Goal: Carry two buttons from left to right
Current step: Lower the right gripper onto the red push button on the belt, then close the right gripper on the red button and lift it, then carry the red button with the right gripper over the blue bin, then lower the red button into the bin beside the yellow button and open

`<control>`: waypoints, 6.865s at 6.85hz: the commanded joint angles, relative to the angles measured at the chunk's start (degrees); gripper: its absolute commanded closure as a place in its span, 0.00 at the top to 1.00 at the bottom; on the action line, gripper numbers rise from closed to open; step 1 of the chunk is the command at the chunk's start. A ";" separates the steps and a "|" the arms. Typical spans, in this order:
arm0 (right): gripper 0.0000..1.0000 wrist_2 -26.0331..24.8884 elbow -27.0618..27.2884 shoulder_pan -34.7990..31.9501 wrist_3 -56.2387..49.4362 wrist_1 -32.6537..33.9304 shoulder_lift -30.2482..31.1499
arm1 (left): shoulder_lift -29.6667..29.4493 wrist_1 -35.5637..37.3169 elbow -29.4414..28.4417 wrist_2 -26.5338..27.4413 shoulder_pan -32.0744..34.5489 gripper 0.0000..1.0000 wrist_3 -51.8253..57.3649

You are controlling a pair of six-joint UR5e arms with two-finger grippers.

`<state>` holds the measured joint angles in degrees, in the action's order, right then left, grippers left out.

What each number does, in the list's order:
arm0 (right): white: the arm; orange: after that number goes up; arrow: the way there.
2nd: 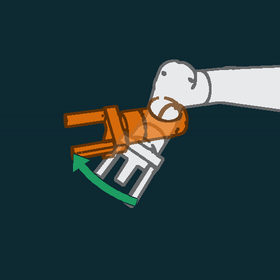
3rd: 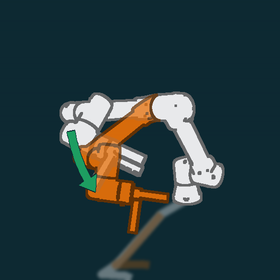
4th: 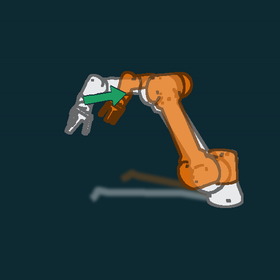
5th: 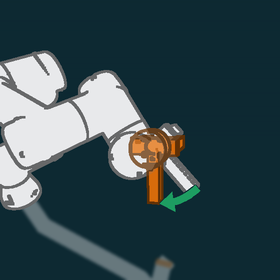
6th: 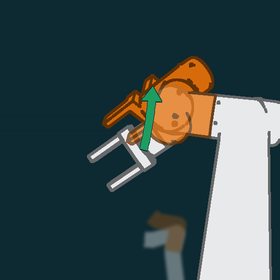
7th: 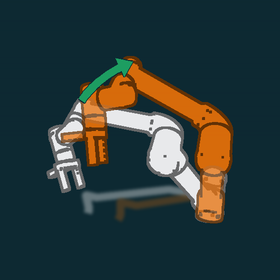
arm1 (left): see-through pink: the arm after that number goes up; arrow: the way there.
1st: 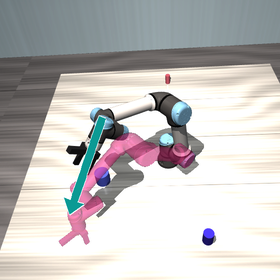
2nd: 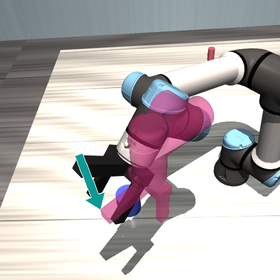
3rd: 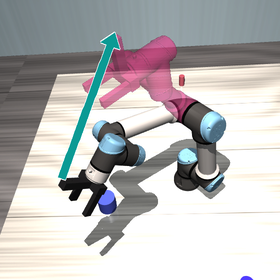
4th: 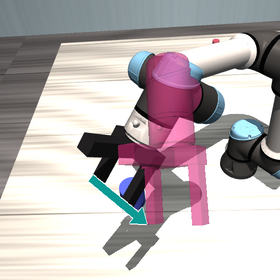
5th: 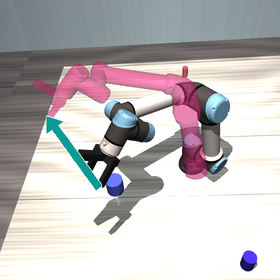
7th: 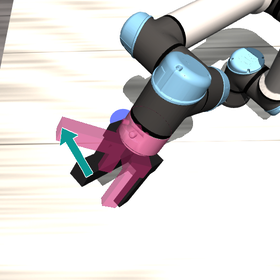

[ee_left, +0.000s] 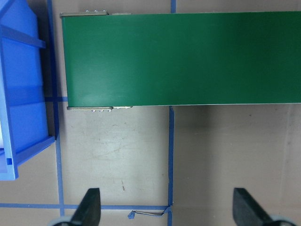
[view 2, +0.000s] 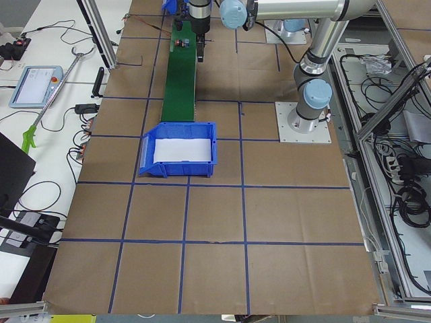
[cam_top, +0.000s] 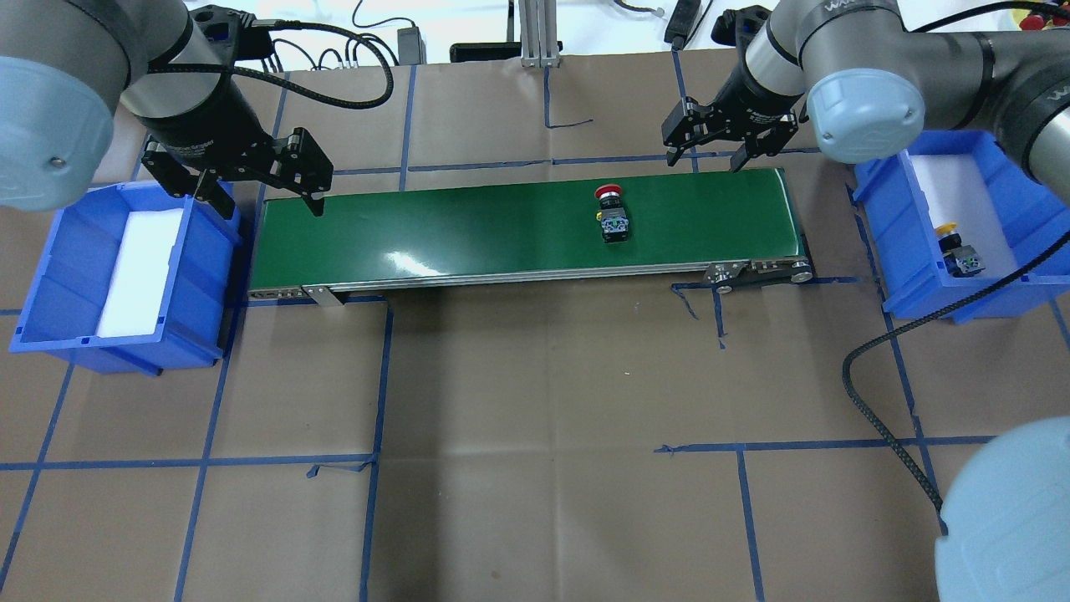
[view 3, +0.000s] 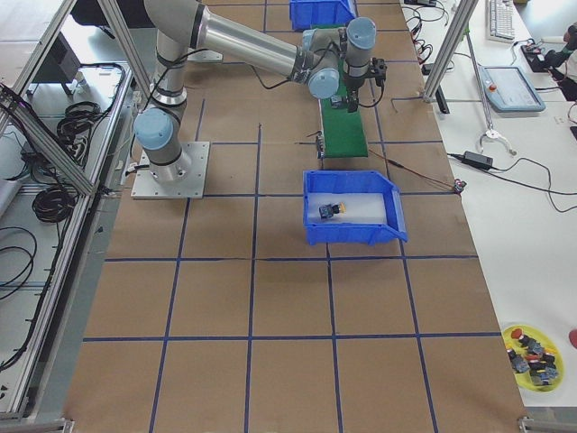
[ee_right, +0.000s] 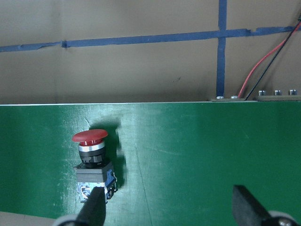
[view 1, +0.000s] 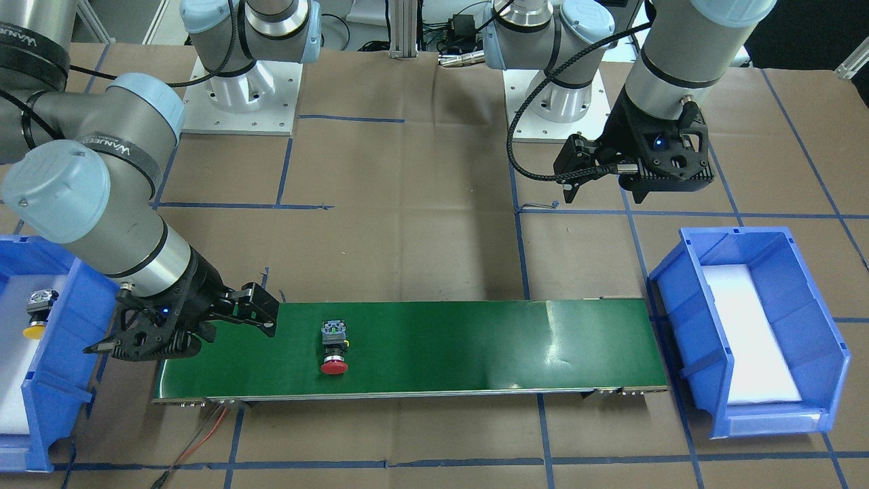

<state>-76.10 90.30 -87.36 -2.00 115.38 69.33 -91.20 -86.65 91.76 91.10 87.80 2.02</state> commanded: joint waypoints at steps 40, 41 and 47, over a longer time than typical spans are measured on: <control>0.77 -11.62 -9.09 26.28 -32.36 0.99 -15.10 | -0.12 -0.01 -0.61 0.04 0.00 1.00 0.00; 0.81 -11.53 -9.18 26.28 -32.36 0.99 -15.11 | -0.12 -0.01 -0.61 0.04 0.00 1.00 0.00; 1.00 -11.79 -8.92 25.84 -32.54 -6.38 0.50 | -0.30 -0.01 -0.61 -0.05 0.00 1.00 0.00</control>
<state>-87.98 81.32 -61.46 -34.52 111.30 65.67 -91.49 -86.66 91.14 91.06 87.80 1.98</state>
